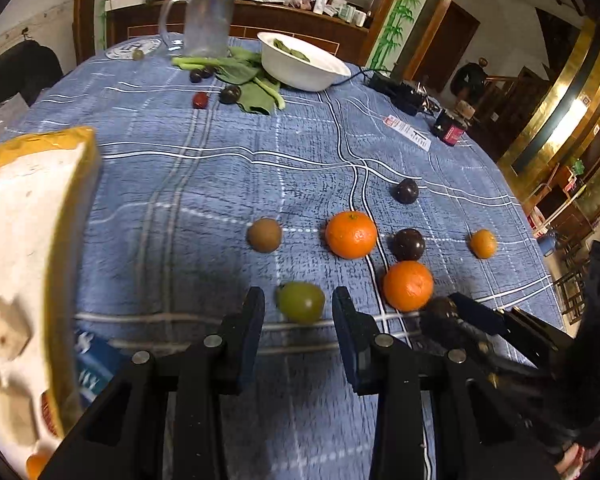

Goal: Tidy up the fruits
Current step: 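Grasp a green grape with the left tool while the right tool grasps a dark plum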

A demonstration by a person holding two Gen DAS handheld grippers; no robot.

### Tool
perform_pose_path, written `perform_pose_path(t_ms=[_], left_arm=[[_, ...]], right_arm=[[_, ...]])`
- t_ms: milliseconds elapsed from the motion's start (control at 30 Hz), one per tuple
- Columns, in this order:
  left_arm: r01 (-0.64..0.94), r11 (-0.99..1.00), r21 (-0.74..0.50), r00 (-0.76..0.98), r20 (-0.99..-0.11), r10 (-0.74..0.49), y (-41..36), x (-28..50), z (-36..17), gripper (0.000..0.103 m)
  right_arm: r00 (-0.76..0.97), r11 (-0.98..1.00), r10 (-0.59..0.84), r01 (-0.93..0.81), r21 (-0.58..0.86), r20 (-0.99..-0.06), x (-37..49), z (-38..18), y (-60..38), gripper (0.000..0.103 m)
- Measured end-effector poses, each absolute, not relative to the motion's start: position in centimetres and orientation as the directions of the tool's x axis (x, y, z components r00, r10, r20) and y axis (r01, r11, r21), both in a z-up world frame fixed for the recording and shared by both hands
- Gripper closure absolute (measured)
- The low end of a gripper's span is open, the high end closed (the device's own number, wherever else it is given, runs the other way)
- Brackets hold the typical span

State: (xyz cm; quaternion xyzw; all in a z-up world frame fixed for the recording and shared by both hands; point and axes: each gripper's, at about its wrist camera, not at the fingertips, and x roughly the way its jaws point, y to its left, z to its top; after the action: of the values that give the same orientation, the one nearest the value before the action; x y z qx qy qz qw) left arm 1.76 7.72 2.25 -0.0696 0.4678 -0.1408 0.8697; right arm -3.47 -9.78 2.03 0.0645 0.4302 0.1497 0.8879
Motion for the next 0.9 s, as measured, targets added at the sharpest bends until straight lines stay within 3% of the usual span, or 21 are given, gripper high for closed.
perform_pose_path(t_ms=[400,500,567,633,667,700,733,900], left_arm=[[0.243,0.941,-0.235,0.546,-0.769,-0.333,7.3,2.1,0.8,0.071],[0.267,0.937,-0.224,0.559,-0.756,-0.340,6.8,1.9,0.7,0.063],[0.274,0.941,-0.196,0.565,-0.760,-0.323,6.4,1.7,0.7,0.063],[0.272,0.948,-0.163,0.569,-0.767,-0.295,6.1,1.6,0.8,0.066],[0.265,0.954,-0.144,0.574,-0.771,-0.276,6.1,1.5,0.8,0.076],[0.257,0.958,-0.125,0.579,-0.774,-0.256,6.1,1.4,0.8,0.079],[0.255,0.958,-0.129,0.577,-0.775,-0.258,6.1,1.4,0.8,0.079],[0.240,0.961,-0.137,0.591,-0.765,-0.257,6.5,1.1,0.9,0.079]], right_arm=[[0.582,0.957,0.285,-0.221,0.189,-0.761,-3.5,1.9,-9.1,0.059],[0.586,0.961,0.265,-0.224,0.161,-0.765,-3.5,1.9,-8.8,0.059],[0.589,0.962,0.260,-0.225,0.154,-0.765,-3.6,1.8,-8.7,0.059],[0.592,0.964,0.253,-0.225,0.145,-0.765,-3.6,1.8,-8.6,0.061],[0.597,0.967,0.238,-0.218,0.131,-0.766,-3.7,1.8,-8.6,0.064],[0.602,0.971,0.220,-0.210,0.114,-0.768,-3.7,1.8,-8.6,0.071],[0.604,0.973,0.215,-0.203,0.112,-0.768,-3.7,1.8,-8.7,0.075],[0.606,0.972,0.229,-0.188,0.143,-0.762,-3.7,1.9,-9.2,0.077]])
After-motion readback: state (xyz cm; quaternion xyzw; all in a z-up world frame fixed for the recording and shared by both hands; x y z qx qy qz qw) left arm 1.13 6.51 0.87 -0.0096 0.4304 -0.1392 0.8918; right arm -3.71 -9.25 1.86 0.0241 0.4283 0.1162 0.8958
